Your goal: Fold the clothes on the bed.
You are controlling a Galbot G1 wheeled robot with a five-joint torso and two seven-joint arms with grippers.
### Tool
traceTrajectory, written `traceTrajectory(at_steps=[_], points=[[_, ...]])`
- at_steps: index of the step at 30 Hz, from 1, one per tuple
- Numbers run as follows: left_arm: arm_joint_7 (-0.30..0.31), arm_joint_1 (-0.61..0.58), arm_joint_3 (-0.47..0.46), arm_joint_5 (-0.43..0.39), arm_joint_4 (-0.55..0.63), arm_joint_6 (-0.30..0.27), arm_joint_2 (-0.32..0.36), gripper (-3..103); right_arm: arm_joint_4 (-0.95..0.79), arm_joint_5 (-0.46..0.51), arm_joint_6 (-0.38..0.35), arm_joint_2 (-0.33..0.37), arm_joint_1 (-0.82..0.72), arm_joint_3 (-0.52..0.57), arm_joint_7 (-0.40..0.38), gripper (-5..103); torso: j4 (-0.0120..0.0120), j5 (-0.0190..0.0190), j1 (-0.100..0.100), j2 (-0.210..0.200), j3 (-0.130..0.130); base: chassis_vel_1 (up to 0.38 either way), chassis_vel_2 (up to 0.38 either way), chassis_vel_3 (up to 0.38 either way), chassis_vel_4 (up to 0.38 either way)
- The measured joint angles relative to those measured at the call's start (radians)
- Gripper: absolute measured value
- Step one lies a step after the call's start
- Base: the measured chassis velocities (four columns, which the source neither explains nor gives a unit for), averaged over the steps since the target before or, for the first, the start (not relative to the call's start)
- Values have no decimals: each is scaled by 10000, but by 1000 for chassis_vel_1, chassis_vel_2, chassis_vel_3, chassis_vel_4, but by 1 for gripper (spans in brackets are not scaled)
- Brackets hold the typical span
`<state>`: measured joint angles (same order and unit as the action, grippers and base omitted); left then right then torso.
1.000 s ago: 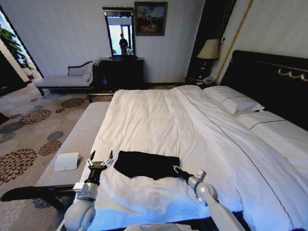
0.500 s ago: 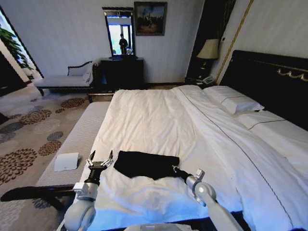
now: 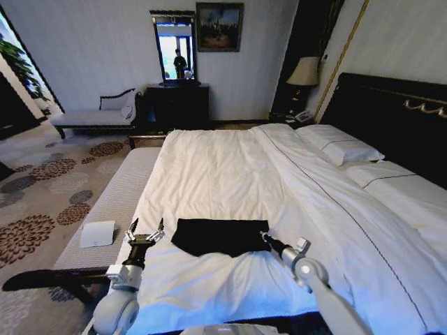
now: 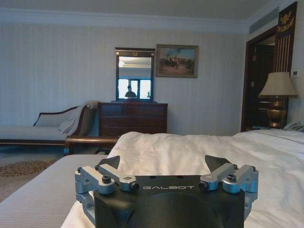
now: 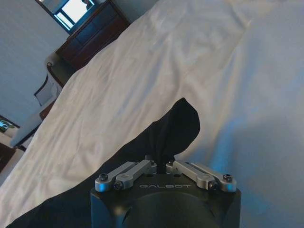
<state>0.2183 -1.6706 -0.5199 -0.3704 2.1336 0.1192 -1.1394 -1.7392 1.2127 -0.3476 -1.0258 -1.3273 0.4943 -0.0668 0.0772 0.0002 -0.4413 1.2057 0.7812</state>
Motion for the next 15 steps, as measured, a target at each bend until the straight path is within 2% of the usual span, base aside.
traceTrajectory(at_steps=[15], points=[[0,0,0,0,0,0,0,100,1142,235,89,1561,338,723,488,3,-2,1,0,0,0,0,0,0,0]])
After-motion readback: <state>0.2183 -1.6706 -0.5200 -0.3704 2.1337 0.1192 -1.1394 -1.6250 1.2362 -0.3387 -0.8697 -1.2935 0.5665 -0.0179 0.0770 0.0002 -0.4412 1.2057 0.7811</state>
